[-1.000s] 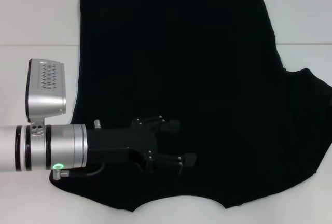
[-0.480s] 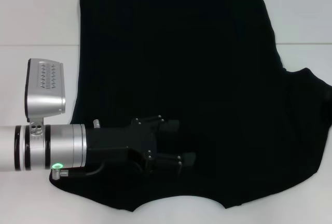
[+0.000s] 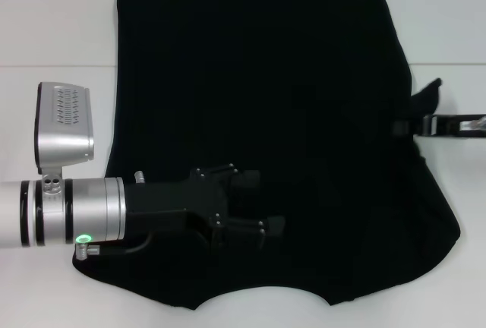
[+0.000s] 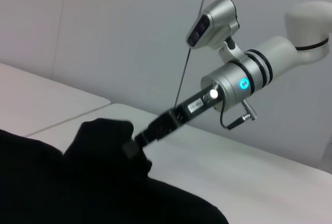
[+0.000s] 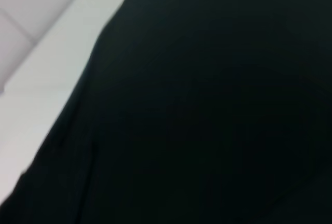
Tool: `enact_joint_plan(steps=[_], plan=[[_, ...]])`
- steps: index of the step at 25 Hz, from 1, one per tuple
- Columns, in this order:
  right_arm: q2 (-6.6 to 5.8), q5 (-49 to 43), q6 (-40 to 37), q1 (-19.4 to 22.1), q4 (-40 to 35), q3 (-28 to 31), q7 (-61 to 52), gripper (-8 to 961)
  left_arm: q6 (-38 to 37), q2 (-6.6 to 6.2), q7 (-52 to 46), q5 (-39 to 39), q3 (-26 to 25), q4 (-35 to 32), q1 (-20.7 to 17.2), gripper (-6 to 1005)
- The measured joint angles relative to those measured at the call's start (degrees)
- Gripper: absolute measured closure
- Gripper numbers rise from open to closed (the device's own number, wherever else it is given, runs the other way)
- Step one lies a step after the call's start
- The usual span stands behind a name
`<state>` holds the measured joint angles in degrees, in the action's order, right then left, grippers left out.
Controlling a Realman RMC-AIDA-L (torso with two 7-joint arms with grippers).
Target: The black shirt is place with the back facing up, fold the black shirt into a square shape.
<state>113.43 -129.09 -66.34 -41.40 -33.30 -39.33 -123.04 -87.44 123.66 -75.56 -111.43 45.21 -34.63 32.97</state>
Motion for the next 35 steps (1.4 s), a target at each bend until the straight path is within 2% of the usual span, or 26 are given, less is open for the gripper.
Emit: enact_joint_plan(steps=[3, 5, 19, 24, 28, 29, 32, 35], plan=[[0.26, -1.61, 0.97, -1.49, 0.07, -4.84, -3.55, 878, 0.01, 0.00, -0.01, 0.02, -0.01, 0.00, -0.19, 53], [0.55, -2.96, 1.22, -2.44, 0.10, -6.06, -5.12, 872, 0.05, -0.01, -0.02, 0.04, -0.03, 0.00, -0.31, 53], [0.90, -3.99, -1.71, -5.74, 0.25, -8.02, -7.66, 835, 0.26, -0.28, -0.47, 0.08, -0.04, 0.00, -0.51, 52], [0.30, -3.97, -2.86, -6.99, 0.25, -8.54, -8.17, 639, 0.29, -0.26, -0.74, 0.08, -0.06, 0.05, -0.66, 53], [0.05, -3.39, -2.46, -6.83, -0.03, -7.95, -7.68, 442, 0.88, -0.42, -2.36, -0.34, -1.24, 0.03, -0.78, 54], [0.03, -2.96, -2.31, -6.68, -0.03, -7.74, -7.01, 393, 0.98, -0.63, -2.97, -0.49, -1.64, -0.03, -0.84, 54], [0.24, -0.27, -2.14, -6.13, 0.34, -7.03, -3.23, 328, 0.38, -1.61, -4.87, -0.63, -3.36, -0.37, -1.67, 55], [1.33, 3.64, -1.23, -5.15, 0.67, -6.50, 1.85, 264, -1.21, -2.78, -6.16, -1.14, -7.36, -1.12, -3.76, 56]])
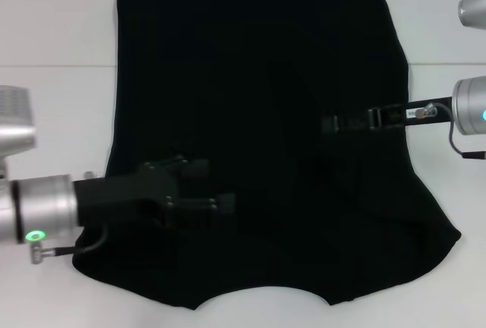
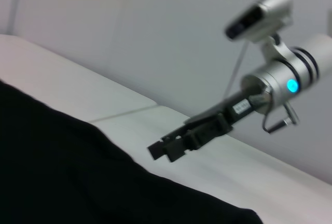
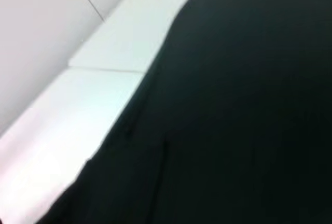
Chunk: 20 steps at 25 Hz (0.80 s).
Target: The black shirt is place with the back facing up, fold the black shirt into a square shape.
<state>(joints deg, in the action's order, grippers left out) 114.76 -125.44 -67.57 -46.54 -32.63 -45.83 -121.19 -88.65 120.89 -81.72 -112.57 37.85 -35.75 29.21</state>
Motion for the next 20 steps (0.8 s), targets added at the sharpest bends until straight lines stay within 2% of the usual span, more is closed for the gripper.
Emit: enact_joint_plan(steps=[5, 8, 14, 20], plan=[[2.28, 3.72, 2.01, 1.04, 0.03, 0.04, 5.54, 156, -1.17, -0.57, -0.64, -2.35, -3.94, -2.55, -3.13, 57], [3.18, 4.06, 3.21, 0.77, 0.05, -0.12, 6.30, 156, -1.79, -0.61, -3.41, -6.83, -7.65, -5.10, -5.15, 58], [3.84, 4.18, 4.34, 0.16, 0.20, -0.54, 6.32, 155, -2.27, -0.76, -8.88, -12.93, -14.80, -6.99, -7.20, 60], [4.12, 4.46, 4.32, -0.09, 0.20, -0.59, 7.60, 156, -0.33, -0.78, -12.29, -16.82, -17.87, -6.94, -8.41, 61]])
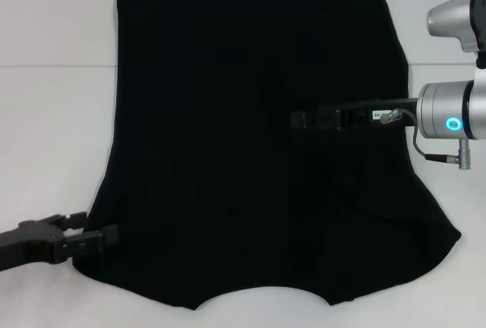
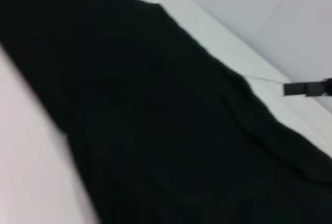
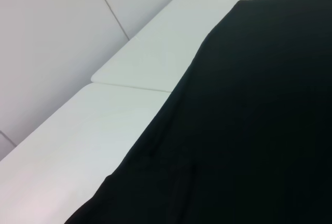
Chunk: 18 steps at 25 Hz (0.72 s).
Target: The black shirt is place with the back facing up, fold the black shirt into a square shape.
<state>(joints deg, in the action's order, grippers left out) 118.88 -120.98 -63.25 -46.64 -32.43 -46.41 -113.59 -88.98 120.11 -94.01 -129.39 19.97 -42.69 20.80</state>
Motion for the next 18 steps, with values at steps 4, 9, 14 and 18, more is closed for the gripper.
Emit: enact_joint_plan(steps=[4, 9, 14, 18], plan=[[0.03, 0.11, -0.14, -0.20, 0.00, -0.07, 0.19, 155, 0.42, 0.31, -0.28, -0.82, -0.20, 0.07, -0.51, 62], [0.04, 0.21, -0.21, -0.34, 0.00, -0.04, 0.21, 155, 0.98, 0.74, -0.38, -0.95, -0.25, 0.33, -1.04, 64], [0.04, 0.23, -0.49, -0.38, 0.00, 0.08, 0.21, 156, 2.09, 0.74, -1.81, -1.35, 0.26, 0.58, -0.65, 65], [0.03, 0.23, -0.87, -0.36, -0.05, 0.27, 0.21, 160, 3.28, 0.63, -3.05, -1.44, 0.18, 0.63, -0.53, 98]])
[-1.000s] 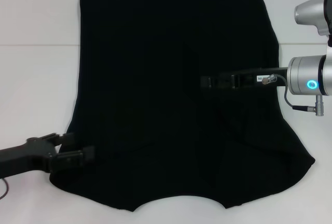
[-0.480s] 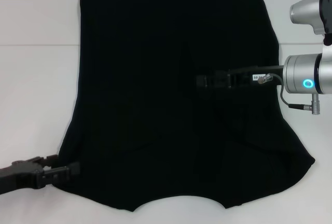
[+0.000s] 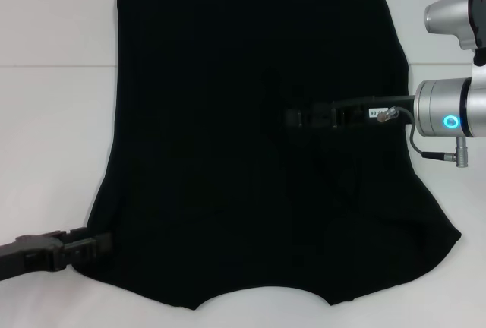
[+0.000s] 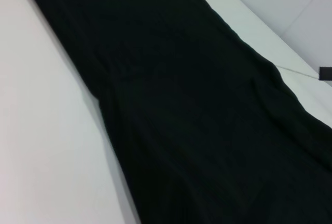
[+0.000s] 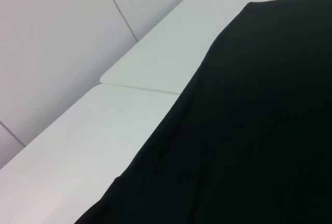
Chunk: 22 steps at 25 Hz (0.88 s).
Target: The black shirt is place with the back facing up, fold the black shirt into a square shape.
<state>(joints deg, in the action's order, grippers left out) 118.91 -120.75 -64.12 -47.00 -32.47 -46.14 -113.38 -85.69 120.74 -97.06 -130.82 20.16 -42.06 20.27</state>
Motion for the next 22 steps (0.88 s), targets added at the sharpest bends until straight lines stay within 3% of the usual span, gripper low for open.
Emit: enact_joint_plan(steps=[4, 9, 12, 19, 22], plan=[[-0.05, 0.00, -0.03, 0.17, -0.08, 0.07, -0.01, 162, 1.92, -0.18, -1.52, -0.02, -0.53, -0.01, 0.11, 225], [-0.10, 0.01, -0.05, 0.29, -0.21, 0.11, -0.02, 163, 3.82, -0.05, -1.61, -0.23, 0.06, -0.07, 0.18, 453], [-0.17, 0.12, -0.04, 0.38, -0.26, 0.18, -0.04, 163, 4.02, -0.06, -1.54, -0.90, 0.37, -0.03, 0.58, 698], [-0.23, 0.17, 0.10, 0.42, -0.31, 0.18, -0.16, 163, 3.20, -0.36, -1.49, -1.02, 0.26, -0.31, 0.70, 844], [-0.93, -0.04, 0.38, 0.66, 0.20, 0.04, -0.45, 164, 1.33, -0.88, -1.49, -1.23, -0.06, -0.82, 0.99, 907]])
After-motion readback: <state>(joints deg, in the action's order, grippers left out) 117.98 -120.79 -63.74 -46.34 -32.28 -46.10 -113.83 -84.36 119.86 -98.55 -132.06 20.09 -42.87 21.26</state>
